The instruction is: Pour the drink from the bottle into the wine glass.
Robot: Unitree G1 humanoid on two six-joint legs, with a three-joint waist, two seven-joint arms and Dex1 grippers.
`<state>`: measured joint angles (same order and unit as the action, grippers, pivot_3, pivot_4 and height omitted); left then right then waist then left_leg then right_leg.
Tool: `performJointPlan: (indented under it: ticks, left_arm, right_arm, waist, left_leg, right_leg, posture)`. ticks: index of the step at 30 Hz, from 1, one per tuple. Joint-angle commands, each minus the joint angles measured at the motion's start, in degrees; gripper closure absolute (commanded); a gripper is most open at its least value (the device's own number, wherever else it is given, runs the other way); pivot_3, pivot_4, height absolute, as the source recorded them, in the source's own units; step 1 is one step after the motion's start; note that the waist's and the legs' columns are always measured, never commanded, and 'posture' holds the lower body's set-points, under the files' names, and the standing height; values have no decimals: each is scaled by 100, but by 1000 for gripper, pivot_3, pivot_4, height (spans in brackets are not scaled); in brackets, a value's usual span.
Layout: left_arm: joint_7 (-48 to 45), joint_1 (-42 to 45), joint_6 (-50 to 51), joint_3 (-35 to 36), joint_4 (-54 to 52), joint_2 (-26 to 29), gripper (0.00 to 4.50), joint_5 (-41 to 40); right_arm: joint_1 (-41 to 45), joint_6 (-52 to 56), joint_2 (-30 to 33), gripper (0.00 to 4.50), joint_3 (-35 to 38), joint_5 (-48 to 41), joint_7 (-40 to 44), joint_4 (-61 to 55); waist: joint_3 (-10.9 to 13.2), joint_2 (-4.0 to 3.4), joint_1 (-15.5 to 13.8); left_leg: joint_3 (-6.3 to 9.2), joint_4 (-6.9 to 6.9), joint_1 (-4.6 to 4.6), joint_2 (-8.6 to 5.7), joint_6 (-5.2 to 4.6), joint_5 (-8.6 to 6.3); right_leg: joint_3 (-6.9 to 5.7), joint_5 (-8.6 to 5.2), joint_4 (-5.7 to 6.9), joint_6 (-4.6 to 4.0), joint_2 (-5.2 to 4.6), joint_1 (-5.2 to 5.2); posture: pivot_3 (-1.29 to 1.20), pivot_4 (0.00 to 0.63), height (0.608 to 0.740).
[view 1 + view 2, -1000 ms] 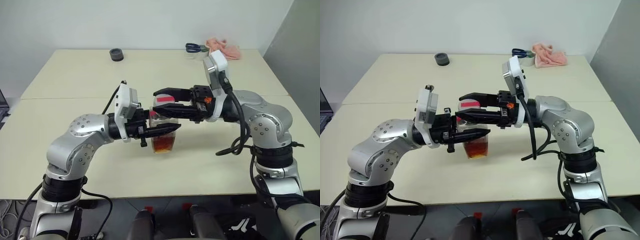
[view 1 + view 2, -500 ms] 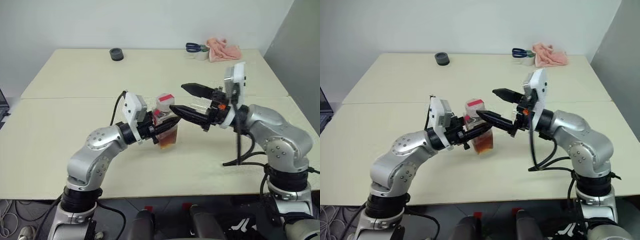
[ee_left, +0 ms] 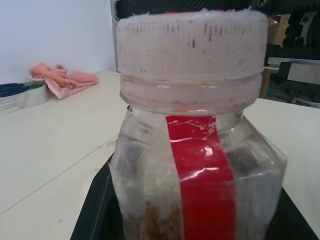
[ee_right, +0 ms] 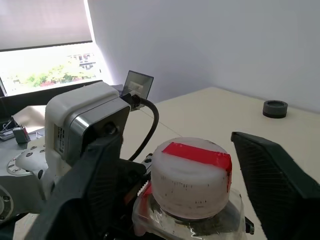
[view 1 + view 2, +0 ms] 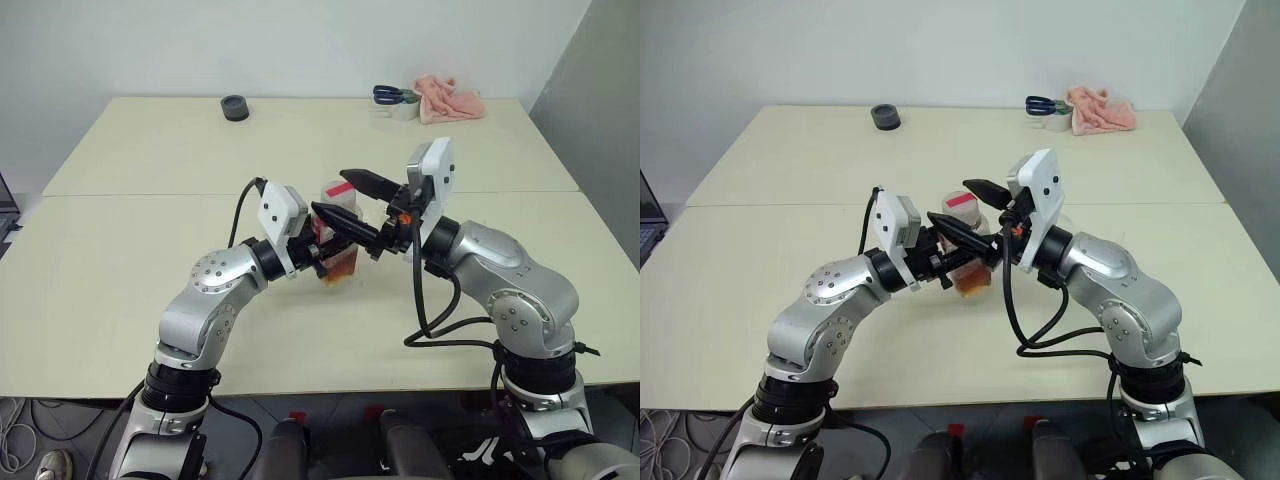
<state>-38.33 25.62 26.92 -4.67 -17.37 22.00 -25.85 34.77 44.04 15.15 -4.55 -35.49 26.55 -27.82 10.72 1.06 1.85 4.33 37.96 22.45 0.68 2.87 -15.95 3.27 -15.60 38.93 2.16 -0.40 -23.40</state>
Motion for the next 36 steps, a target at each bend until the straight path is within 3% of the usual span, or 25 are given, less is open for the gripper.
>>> performJointPlan:
  ticks: [1,3,8,17,21,22,28,32,36]
  left_arm:
    - [-26,69,-163,96,-195,24,2777,6]
    - [-11,44,-164,84,-225,23,2777,9]
    - [-79,47,-144,106,-286,50,2777,-72]
    - [-1757,97,894,112,-1494,1095,2777,-1869]
    - [-1692,203,967,180,-1546,1175,2777,-1974]
    - [-1629,149,953,213,-1533,1176,2777,-1936]
    - [-1037,-352,656,374,-1449,1111,2777,-1412]
    - [-502,-436,445,373,-1259,828,2777,-1036]
    - [-102,-380,235,301,-965,480,2777,-684]
  right_arm:
    - [-2,-148,-14,2189,65,-69,48,-112]
    - [-16,-153,-12,2718,57,-71,64,-114]
    - [157,-195,111,2710,136,-154,331,37]
    - [1506,79,529,2710,-239,-1341,3318,1133]
    - [1508,282,569,2710,-173,-1431,3437,1110]
    - [1430,342,637,1986,-88,-1460,3410,1074]
    - [578,470,1177,54,624,-1378,2534,547]
    - [-18,462,1217,54,924,-1385,1714,-51]
    - [-286,304,946,54,743,-1132,933,-550]
  waist:
    - [0,0,1]
    - [0,0,1]
    - [0,0,1]
    - [4,-5,50]
    - [4,-5,28]
    - [4,-5,19]
    - [4,-5,-14]
    - [4,-5,-15]
    - [4,-5,8]
  left_leg:
    - [1,0,0,0,0,0]
    - [1,0,-1,0,0,0]
    - [2,0,0,0,0,0]
    - [8,-4,0,7,-3,-1]
    - [16,1,2,5,-3,-1]
    - [20,2,3,3,-2,-1]
    - [35,4,10,0,-1,0]
    - [36,5,13,0,-1,0]
    - [34,5,11,2,0,1]
  right_leg:
    - [-1,0,0,0,0,0]
    - [-1,0,2,0,1,0]
    - [-2,0,2,0,1,0]
    - [-14,-3,1,-6,7,0]
    - [-26,-4,0,-6,2,5]
    - [-31,-4,-1,-6,0,8]
    - [-47,-4,-3,-7,-7,10]
    - [-51,-4,-1,-7,-7,8]
    - [-48,-4,2,-7,-5,8]
  posture:
    - [0,150,740]
    - [0,150,740]
    - [0,150,740]
    - [0,150,740]
    - [0,150,740]
    - [0,150,740]
    - [0,150,740]
    - [0,150,740]
    - [0,150,740]
